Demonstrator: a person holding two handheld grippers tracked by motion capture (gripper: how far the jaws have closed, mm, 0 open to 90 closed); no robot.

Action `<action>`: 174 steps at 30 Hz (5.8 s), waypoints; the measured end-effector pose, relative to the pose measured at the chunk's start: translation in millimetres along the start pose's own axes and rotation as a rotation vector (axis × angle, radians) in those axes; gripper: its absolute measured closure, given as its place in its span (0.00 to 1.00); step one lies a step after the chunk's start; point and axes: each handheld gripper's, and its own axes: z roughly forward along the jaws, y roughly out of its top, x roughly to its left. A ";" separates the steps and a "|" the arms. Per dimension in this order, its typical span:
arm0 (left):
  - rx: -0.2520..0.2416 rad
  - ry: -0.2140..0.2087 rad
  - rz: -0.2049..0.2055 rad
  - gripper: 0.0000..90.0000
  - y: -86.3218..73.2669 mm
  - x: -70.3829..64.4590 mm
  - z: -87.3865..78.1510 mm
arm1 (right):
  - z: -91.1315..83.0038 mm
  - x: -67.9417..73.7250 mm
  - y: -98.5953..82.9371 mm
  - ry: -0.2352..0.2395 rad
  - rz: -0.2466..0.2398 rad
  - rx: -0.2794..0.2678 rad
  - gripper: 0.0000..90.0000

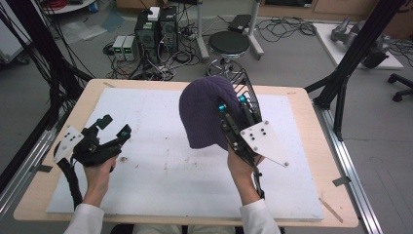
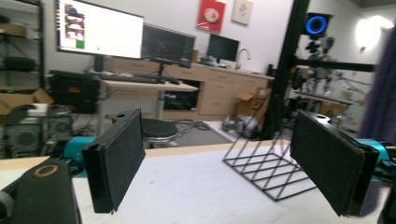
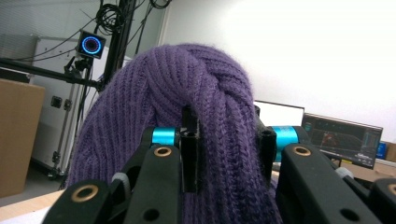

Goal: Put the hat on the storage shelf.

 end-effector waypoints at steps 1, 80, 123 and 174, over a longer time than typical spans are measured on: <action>0.001 -0.007 -0.002 0.20 0.1 -1.6 2.3 | 2.7 3.1 0.0 0.004 0.004 0.000 0.80; 0.128 -0.286 0.014 0.91 -1.0 -43.3 66.2 | 58.0 21.6 -6.3 0.058 0.000 0.015 0.79; 0.119 -0.379 0.071 0.90 50.3 -116.5 236.2 | 102.9 -135.7 36.0 -0.163 -0.135 0.056 0.79; 0.167 -0.363 0.134 0.88 -5.8 -141.3 279.8 | 102.0 -172.9 0.3 -0.256 -0.301 0.292 0.77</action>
